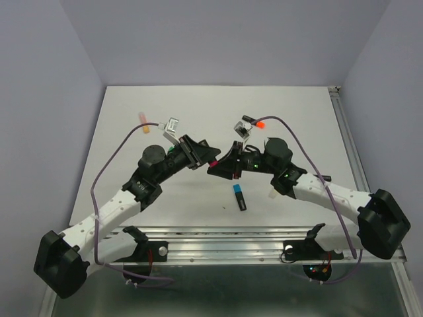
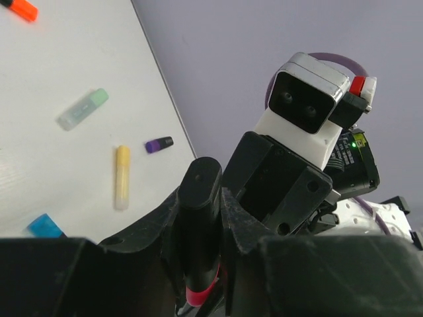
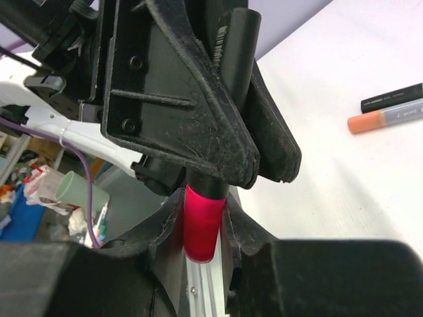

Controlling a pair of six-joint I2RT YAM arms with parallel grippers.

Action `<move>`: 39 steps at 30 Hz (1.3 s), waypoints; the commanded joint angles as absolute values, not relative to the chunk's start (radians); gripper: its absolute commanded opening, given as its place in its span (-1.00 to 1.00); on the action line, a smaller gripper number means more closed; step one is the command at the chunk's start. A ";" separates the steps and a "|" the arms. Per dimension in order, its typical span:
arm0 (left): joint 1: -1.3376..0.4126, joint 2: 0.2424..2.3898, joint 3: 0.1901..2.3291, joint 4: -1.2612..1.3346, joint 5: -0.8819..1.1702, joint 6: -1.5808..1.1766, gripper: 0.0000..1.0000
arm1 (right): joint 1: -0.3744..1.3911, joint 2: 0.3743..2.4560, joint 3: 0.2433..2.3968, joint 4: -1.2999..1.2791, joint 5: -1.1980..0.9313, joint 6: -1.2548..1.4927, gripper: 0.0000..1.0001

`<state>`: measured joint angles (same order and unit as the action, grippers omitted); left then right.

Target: Open the pen caps

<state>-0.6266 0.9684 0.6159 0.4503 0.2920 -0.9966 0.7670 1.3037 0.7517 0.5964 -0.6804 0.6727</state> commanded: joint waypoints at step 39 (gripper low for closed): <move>-0.403 1.000 0.834 0.037 -0.087 -0.716 -1.00 | 0.812 1.095 0.738 -0.198 -0.195 0.746 -0.99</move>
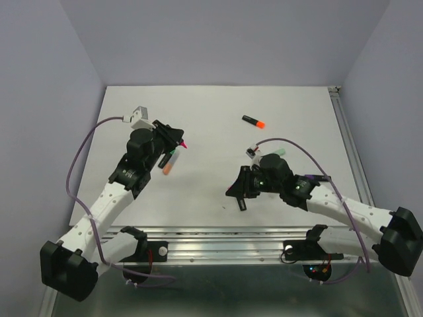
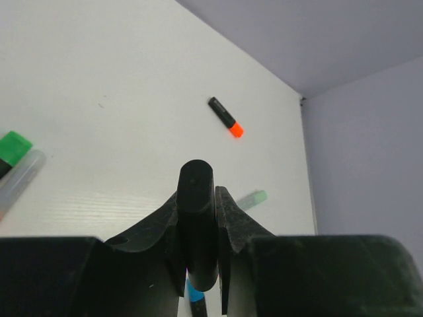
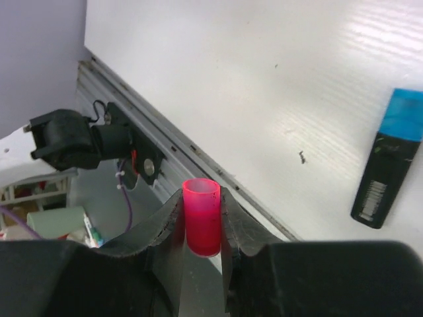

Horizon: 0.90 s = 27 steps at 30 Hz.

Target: Open the pen caps

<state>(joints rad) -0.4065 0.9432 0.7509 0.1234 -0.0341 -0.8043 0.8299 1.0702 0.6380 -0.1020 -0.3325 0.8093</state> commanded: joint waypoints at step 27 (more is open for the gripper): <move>0.017 1.695 1.176 -0.495 -0.429 -0.621 -0.95 | -0.089 1.555 0.985 -0.434 0.387 0.552 -0.84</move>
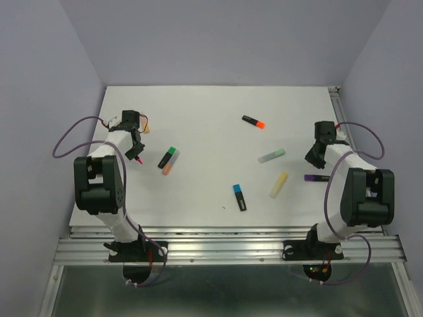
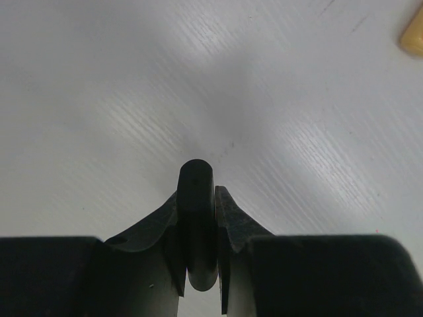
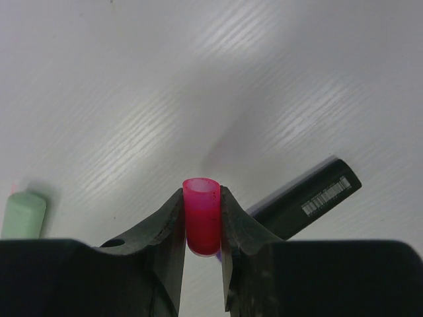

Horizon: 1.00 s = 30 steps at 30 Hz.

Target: Open the pen caps

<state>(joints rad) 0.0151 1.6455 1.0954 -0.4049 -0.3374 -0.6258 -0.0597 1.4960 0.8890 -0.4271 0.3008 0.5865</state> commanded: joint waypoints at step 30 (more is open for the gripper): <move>0.018 1.652 1.154 -0.469 -0.284 -0.588 0.62 | -0.090 1.646 1.071 -0.457 0.279 0.555 0.18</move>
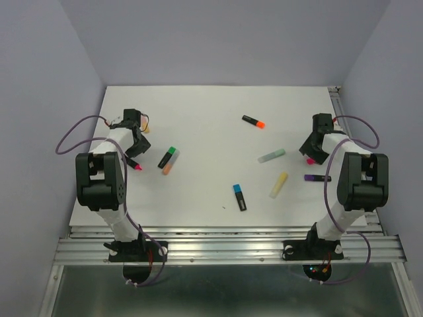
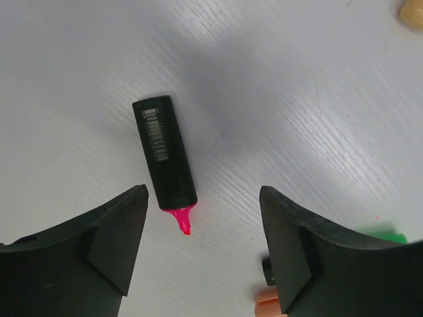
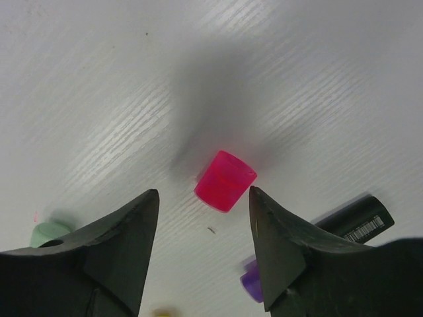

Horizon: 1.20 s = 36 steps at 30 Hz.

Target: Open the pen caps

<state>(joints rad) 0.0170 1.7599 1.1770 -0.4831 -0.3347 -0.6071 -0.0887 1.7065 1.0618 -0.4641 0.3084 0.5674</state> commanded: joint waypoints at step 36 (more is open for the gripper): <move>-0.376 1.031 0.726 -0.161 -0.008 -0.675 0.98 | 0.974 1.525 0.854 -0.417 0.394 0.580 0.76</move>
